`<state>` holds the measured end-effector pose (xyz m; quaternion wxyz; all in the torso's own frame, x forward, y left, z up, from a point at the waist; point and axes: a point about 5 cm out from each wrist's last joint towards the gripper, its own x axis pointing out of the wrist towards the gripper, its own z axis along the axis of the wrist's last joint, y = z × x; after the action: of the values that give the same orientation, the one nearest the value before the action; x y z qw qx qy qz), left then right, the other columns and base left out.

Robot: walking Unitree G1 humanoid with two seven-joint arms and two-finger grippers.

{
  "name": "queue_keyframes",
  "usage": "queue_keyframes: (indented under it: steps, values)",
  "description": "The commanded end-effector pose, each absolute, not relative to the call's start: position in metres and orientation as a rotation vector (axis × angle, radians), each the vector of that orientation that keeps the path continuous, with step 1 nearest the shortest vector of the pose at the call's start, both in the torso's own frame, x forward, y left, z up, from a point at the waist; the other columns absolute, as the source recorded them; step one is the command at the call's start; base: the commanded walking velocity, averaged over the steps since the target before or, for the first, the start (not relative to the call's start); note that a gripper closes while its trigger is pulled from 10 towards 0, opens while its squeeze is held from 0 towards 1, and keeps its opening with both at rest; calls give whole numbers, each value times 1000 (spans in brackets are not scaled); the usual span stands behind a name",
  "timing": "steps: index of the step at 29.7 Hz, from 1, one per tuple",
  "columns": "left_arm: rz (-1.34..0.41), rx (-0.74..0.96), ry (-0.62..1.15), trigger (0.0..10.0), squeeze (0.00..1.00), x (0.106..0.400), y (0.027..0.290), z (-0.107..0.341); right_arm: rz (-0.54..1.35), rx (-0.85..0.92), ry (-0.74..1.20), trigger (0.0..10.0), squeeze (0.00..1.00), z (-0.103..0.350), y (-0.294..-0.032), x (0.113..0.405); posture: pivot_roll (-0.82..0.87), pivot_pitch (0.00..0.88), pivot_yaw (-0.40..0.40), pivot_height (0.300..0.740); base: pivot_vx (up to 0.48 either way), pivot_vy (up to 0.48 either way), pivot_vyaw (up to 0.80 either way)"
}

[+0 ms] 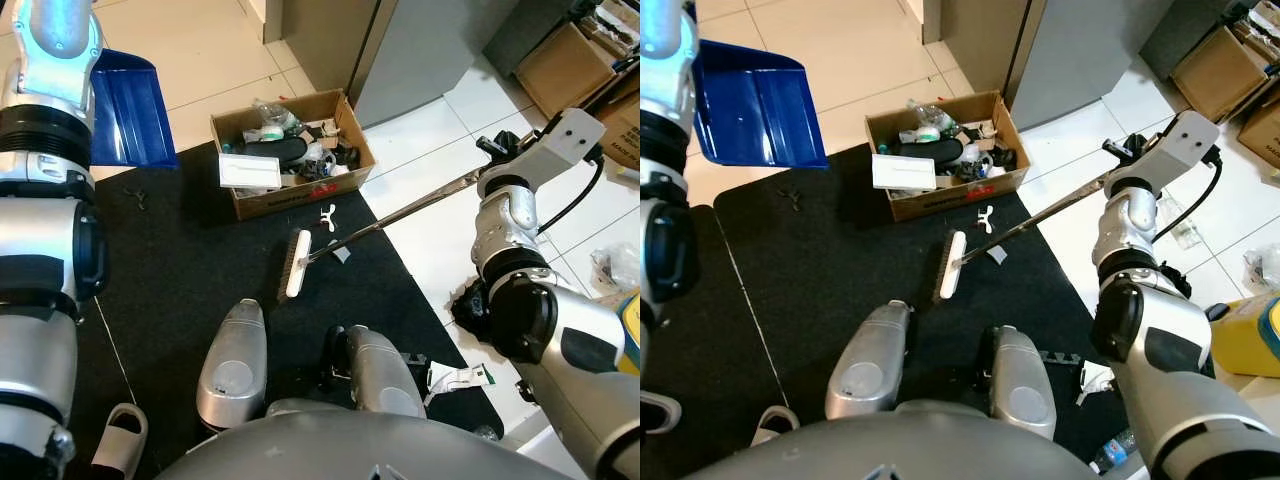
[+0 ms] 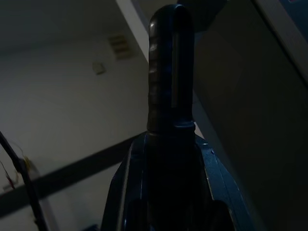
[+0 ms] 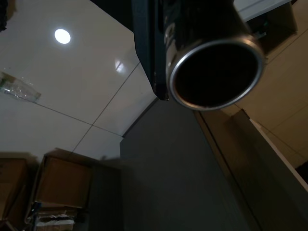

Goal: Sweep floor

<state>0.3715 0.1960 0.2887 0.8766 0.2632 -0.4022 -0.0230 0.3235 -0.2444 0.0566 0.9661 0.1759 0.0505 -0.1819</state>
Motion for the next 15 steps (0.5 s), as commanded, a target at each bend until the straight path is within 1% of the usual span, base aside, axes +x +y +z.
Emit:
queue_keyframes:
  steps: [1,3,4,5,6,7,8,11,13,15]
  values:
    - [-38,465,-845,10000,0,370,190,287,-385,355,81,10000,0,60,-252,323,281,0,-73,740,0,0,0]
    - [-33,457,-840,10000,0,370,190,286,-385,354,82,10000,0,60,-252,323,281,0,-73,740,0,0,0]
    - [-19,416,-806,10000,0,371,192,282,-383,350,85,10000,0,60,-252,322,285,0,-76,740,0,0,0]
    - [7,324,-751,10000,0,370,197,275,-380,345,89,10000,0,59,-253,322,289,0,-81,740,0,0,0]
    - [7,324,-751,10000,0,370,197,275,-380,345,89,10000,0,59,-253,322,289,0,-81,740,0,0,0]
    - [25,246,-720,10000,0,368,202,271,-375,341,90,10000,0,59,-252,322,291,0,-84,740,0,0,0]
    - [31,223,-715,10000,0,366,205,270,-370,340,90,10000,0,60,-251,323,293,0,-85,740,0,0,0]
    - [32,208,-715,10000,0,363,207,269,-366,339,89,10000,0,61,-250,324,296,0,-87,740,0,0,0]
    - [39,235,-723,10000,0,360,208,270,-362,339,90,10000,0,62,-250,325,309,0,-97,740,0,0,0]
    - [72,299,-740,10000,0,355,211,271,-354,339,93,10000,0,63,-249,327,313,0,-100,740,0,0,0]
